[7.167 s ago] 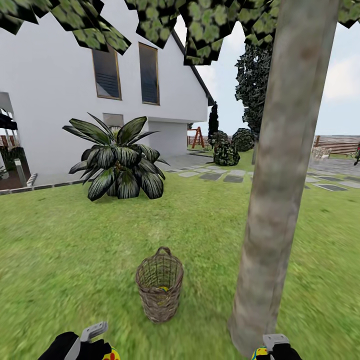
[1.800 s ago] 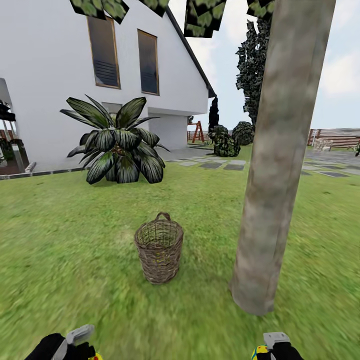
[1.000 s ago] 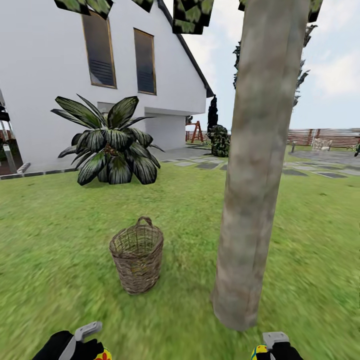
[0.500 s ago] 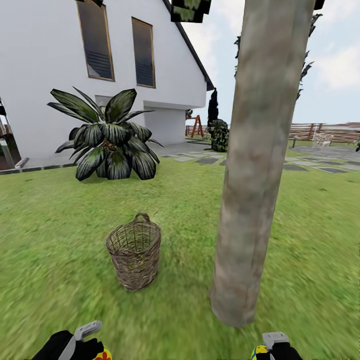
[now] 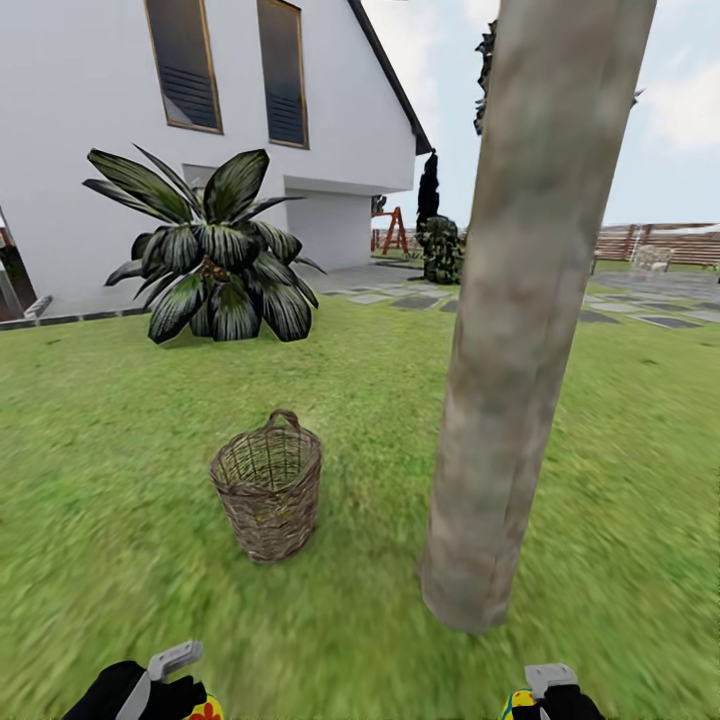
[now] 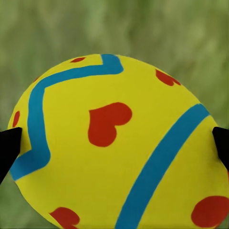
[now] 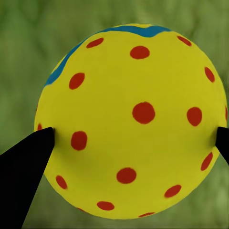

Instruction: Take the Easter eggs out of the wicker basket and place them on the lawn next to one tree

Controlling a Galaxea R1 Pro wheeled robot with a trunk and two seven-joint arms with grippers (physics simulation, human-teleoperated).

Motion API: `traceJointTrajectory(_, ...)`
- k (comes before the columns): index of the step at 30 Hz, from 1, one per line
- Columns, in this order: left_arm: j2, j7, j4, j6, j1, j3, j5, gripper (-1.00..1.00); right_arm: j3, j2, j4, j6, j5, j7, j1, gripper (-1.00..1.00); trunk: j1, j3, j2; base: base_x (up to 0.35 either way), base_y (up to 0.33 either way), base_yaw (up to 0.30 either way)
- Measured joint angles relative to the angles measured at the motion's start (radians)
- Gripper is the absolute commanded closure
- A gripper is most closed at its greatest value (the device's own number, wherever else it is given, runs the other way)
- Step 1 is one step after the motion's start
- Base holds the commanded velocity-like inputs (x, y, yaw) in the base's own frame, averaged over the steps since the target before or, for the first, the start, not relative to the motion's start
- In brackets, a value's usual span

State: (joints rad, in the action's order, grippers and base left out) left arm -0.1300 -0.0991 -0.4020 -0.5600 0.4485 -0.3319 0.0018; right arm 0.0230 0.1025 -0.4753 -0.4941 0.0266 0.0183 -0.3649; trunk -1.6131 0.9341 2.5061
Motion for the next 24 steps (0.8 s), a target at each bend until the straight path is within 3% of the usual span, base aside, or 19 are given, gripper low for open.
traceJointTrajectory(24,-0.004,0.002,0.000,0.001,0.000,-0.001,0.000,1.00,0.001,0.000,0.000,0.000,0.000,0.000,0.000,1.00,-0.011,0.093,0.006,0.000,0.000,0.000)
